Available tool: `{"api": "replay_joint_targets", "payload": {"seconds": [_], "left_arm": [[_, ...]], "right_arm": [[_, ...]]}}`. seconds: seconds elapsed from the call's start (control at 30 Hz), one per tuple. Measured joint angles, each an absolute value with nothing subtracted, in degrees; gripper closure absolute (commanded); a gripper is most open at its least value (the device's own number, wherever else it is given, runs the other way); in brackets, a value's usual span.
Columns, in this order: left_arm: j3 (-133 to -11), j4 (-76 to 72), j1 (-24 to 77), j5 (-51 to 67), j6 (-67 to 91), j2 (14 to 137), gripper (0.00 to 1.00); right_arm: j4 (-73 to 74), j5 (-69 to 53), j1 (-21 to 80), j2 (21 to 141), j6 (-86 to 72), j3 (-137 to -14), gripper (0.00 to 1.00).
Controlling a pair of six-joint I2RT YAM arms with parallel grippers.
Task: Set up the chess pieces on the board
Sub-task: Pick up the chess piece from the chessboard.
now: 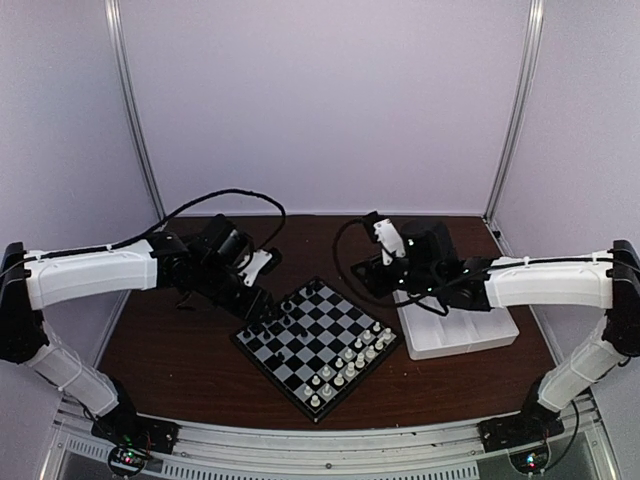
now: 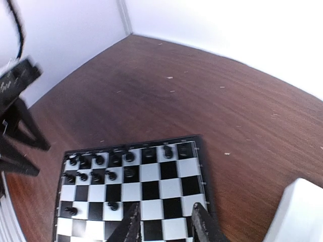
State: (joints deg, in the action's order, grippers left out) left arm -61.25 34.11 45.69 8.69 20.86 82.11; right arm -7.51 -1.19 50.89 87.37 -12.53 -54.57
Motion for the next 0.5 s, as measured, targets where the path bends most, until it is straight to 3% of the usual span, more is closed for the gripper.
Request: {"api": "replay_joint_targets", "payload": {"seconds": [0.3,0.5], "left_arm": [[-67.8,34.8,52.2,4.4,19.0,93.7,0.55],[-75.8,36.6,54.0,2.3,18.2,100.0,0.59]], "right_arm": [[9.2,-3.5,28.4,80.4,-15.7,-52.2,0.56],[21.0,-6.2,24.7,80.4,-16.8,-56.5,0.54]]}}
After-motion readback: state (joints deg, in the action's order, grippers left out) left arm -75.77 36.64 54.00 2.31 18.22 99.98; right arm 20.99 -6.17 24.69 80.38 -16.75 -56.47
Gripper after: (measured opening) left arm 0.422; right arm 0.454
